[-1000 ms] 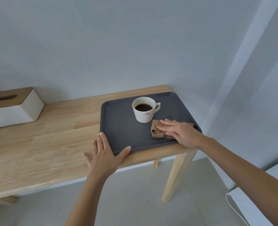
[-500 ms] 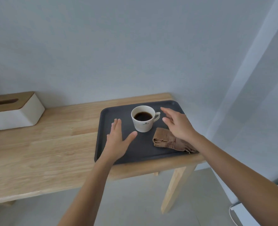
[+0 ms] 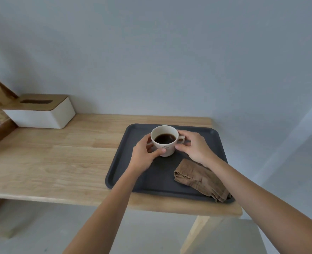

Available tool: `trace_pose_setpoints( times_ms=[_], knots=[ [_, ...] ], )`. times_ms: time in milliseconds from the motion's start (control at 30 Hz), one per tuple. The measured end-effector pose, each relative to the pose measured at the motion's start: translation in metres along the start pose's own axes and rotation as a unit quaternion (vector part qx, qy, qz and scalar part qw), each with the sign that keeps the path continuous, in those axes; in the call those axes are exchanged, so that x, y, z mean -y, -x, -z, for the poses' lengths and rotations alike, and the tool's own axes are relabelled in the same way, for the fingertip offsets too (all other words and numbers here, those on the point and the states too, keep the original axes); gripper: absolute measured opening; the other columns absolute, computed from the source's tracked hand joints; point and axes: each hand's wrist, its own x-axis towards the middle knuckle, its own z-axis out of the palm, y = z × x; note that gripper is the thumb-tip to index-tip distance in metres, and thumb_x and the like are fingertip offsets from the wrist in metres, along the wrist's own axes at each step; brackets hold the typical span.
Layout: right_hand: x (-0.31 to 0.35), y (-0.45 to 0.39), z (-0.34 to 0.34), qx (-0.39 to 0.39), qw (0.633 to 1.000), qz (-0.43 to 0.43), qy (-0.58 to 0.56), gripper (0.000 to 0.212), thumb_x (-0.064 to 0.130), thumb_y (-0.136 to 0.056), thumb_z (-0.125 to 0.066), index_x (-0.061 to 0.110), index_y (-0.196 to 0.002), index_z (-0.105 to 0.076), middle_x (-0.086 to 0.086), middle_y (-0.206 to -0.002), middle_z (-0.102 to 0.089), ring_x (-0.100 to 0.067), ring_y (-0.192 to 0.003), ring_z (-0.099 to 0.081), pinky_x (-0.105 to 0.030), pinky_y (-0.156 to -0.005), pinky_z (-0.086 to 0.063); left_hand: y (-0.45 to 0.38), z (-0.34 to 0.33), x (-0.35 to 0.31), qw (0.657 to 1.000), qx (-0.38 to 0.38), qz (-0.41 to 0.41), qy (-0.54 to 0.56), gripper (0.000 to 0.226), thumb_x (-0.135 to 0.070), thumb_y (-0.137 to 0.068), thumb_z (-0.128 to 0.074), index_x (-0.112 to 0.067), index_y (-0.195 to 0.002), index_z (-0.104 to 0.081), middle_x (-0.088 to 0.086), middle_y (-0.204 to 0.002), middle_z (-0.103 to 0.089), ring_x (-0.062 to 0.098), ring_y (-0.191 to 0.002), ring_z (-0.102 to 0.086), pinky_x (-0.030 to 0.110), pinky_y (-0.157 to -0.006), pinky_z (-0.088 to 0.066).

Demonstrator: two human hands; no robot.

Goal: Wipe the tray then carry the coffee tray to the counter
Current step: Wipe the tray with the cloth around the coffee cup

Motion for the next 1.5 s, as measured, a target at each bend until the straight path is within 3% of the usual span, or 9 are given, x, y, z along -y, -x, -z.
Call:
trace_pose_setpoints(
  times_ms=[200,367,600,800,933,1033,1100,1300,1500],
  knots=[
    [0.022,-0.042,-0.025,0.015,1.0,0.007,-0.008,0.044,0.021,-0.081,-0.069,0.031,-0.123,-0.061,0.009,-0.115,-0.069,-0.015,-0.107,-0.061,-0.044,-0.098,-0.049,-0.032,0.047,0.008,1.0,-0.003,-0.004,-0.013,0.075,-0.039,-0.062,-0.083,-0.018,-0.128,-0.056,-0.004,-0.124,-0.066,0.011,-0.118,-0.061,0.04,-0.105,-0.047],
    [0.036,-0.074,-0.053,0.017,1.0,0.007,-0.022,0.047,0.014,-0.078,-0.07,0.023,-0.123,-0.062,0.001,-0.111,-0.07,-0.024,-0.099,-0.064,-0.048,-0.092,-0.051,-0.056,0.079,0.018,0.999,-0.01,0.002,-0.048,0.067,-0.03,-0.07,-0.083,-0.017,-0.13,-0.055,-0.006,-0.127,-0.064,0.01,-0.122,-0.056,0.031,-0.104,-0.043],
    [0.032,-0.093,-0.074,0.019,0.999,-0.004,-0.026,0.045,0.011,-0.078,-0.071,0.021,-0.121,-0.063,0.0,-0.109,-0.071,-0.023,-0.098,-0.065,-0.05,-0.09,-0.053,-0.077,0.093,0.043,0.999,0.014,0.022,-0.041,0.073,-0.037,-0.066,-0.083,-0.018,-0.131,-0.054,-0.004,-0.129,-0.063,0.011,-0.126,-0.053,0.043,-0.109,-0.04],
    [0.03,-0.087,-0.073,0.043,0.999,-0.015,-0.023,0.057,0.018,-0.08,-0.071,0.025,-0.133,-0.053,0.001,-0.127,-0.063,-0.019,-0.11,-0.062,-0.047,-0.098,-0.05,-0.071,0.089,0.048,0.999,0.026,0.025,-0.018,0.069,-0.032,-0.073,-0.08,-0.017,-0.133,-0.051,-0.004,-0.132,-0.06,0.012,-0.127,-0.051,0.043,-0.109,-0.041],
    [0.041,-0.055,-0.044,0.074,0.996,-0.031,0.03,0.069,0.025,-0.089,-0.064,0.027,-0.148,-0.029,0.0,-0.15,-0.042,-0.019,-0.13,-0.049,-0.04,-0.109,-0.04,-0.039,0.075,0.035,0.988,0.016,0.032,-0.153,0.077,-0.042,-0.083,-0.067,-0.008,-0.141,-0.029,0.01,-0.147,-0.038,0.029,-0.139,-0.033,0.035,-0.108,-0.032],
    [0.038,-0.003,-0.009,0.06,0.991,0.013,0.118,0.051,0.032,-0.092,-0.057,0.034,-0.141,-0.042,0.013,-0.146,-0.045,-0.005,-0.135,-0.041,-0.033,-0.112,-0.037,0.013,0.055,0.027,0.947,0.03,0.084,-0.308,0.09,-0.065,-0.088,-0.039,-0.012,-0.153,-0.006,0.019,-0.161,-0.003,0.036,-0.149,0.001,0.052,-0.118,-0.013],
    [0.029,0.041,0.01,0.064,0.987,0.025,0.143,0.046,0.036,-0.092,-0.056,0.038,-0.137,-0.047,0.02,-0.145,-0.043,0.005,-0.137,-0.033,-0.022,-0.113,-0.031,0.047,0.041,0.025,0.926,0.039,0.1,-0.361,0.089,-0.075,-0.084,-0.021,-0.025,-0.154,0.001,0.015,-0.162,0.011,0.036,-0.148,0.013,0.054,-0.118,-0.005],
    [-0.012,0.106,0.015,0.172,0.948,0.021,0.266,0.06,0.065,-0.088,-0.025,0.049,-0.145,-0.019,0.029,-0.156,-0.001,0.011,-0.143,0.009,-0.026,-0.121,-0.006,0.068,0.027,0.03,0.884,0.044,0.091,-0.456,0.1,-0.093,-0.067,-0.013,-0.042,-0.151,-0.001,0.009,-0.163,0.007,0.04,-0.147,0.017,0.052,-0.116,-0.008],
    [-0.008,0.07,-0.025,0.162,0.93,0.066,0.322,0.056,0.054,-0.092,-0.013,0.044,-0.147,-0.014,0.018,-0.159,0.004,-0.003,-0.147,0.009,-0.023,-0.118,0.0,0.066,0.027,0.033,0.868,0.067,0.095,-0.482,0.101,-0.094,-0.064,-0.016,-0.045,-0.15,0.005,0.007,-0.163,0.011,0.038,-0.146,0.022,0.052,-0.116,-0.008]
  ],
)
